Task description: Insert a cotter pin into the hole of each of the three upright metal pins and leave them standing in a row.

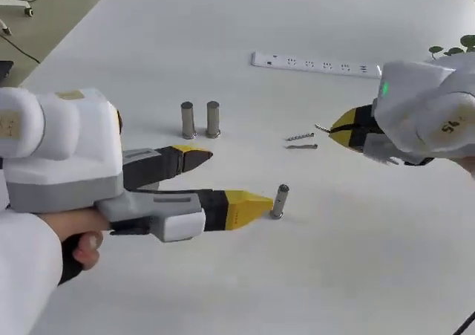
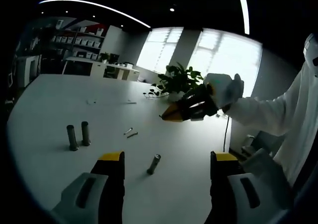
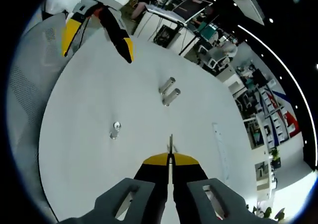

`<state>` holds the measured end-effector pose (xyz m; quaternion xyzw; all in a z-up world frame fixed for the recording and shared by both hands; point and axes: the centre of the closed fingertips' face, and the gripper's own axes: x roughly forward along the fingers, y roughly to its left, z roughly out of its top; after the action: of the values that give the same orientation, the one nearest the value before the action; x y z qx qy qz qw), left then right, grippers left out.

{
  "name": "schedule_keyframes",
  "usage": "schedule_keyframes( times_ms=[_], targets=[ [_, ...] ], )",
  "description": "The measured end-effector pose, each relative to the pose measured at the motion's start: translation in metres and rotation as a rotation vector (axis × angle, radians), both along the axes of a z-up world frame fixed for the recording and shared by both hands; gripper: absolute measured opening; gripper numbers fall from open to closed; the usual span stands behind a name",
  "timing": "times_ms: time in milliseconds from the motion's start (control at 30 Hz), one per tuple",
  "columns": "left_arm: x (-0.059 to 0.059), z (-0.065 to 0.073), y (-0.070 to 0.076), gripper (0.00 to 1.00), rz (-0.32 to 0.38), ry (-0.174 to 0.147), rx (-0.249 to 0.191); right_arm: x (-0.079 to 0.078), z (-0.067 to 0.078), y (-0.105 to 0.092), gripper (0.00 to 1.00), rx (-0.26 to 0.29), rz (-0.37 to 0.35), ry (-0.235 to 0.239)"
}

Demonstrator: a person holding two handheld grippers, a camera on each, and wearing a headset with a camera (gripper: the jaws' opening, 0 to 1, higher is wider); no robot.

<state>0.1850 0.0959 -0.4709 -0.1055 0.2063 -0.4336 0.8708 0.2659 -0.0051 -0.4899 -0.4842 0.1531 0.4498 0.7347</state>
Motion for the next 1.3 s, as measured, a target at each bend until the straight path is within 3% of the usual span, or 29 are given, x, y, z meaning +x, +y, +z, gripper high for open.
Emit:
schedule_keyframes(
  times_ms=[100, 133, 200, 267, 333, 400, 567, 600, 767, 933, 1067, 1167, 1300],
  targets=[
    [0.010, 0.006, -0.002, 0.68, 0.011, 0.010, -0.026, -0.013, 0.017, 0.003, 0.00, 0.048, -0.014, -0.036],
    [0.014, 0.004, -0.003, 0.66, 0.022, 0.062, -0.034, -0.016, 0.022, 0.004, 0.00, 0.062, -0.017, -0.052],
    [0.020, 0.006, -0.005, 0.61, 0.019, 0.062, -0.047, -0.025, 0.031, 0.006, 0.00, 0.076, -0.022, -0.078],
    [0.023, 0.008, -0.009, 0.57, 0.010, 0.076, -0.059, -0.030, 0.038, 0.006, 0.00, 0.036, -0.014, -0.151],
    [0.023, 0.012, -0.016, 0.53, -0.012, 0.098, -0.076, -0.036, 0.038, 0.005, 0.00, 0.020, -0.031, -0.175],
    [0.023, 0.018, -0.024, 0.48, -0.046, 0.091, -0.081, -0.042, 0.037, 0.005, 0.00, -0.020, -0.032, -0.212],
    [0.022, 0.029, -0.045, 0.40, -0.114, 0.085, -0.104, -0.056, 0.033, 0.010, 0.00, -0.037, -0.042, -0.232],
    [0.022, 0.029, -0.048, 0.38, -0.125, 0.086, -0.103, -0.059, 0.033, 0.010, 0.00, -0.055, -0.048, -0.254],
    [0.018, 0.027, -0.061, 0.29, -0.181, 0.107, -0.098, -0.066, 0.033, 0.016, 0.00, -0.035, -0.083, -0.264],
    [0.016, 0.024, -0.067, 0.23, -0.215, 0.113, -0.080, -0.070, 0.035, 0.019, 0.00, -0.015, -0.109, -0.270],
    [0.014, 0.021, -0.068, 0.12, -0.226, 0.123, -0.064, -0.070, 0.035, 0.018, 0.00, -0.020, -0.121, -0.275],
    [0.013, 0.019, -0.070, 0.11, -0.234, 0.142, -0.067, -0.070, 0.036, 0.018, 0.00, -0.009, -0.130, -0.271],
    [0.011, 0.021, -0.075, 0.09, -0.249, 0.133, -0.071, -0.071, 0.037, 0.019, 0.00, -0.015, -0.131, -0.278]
  ],
)
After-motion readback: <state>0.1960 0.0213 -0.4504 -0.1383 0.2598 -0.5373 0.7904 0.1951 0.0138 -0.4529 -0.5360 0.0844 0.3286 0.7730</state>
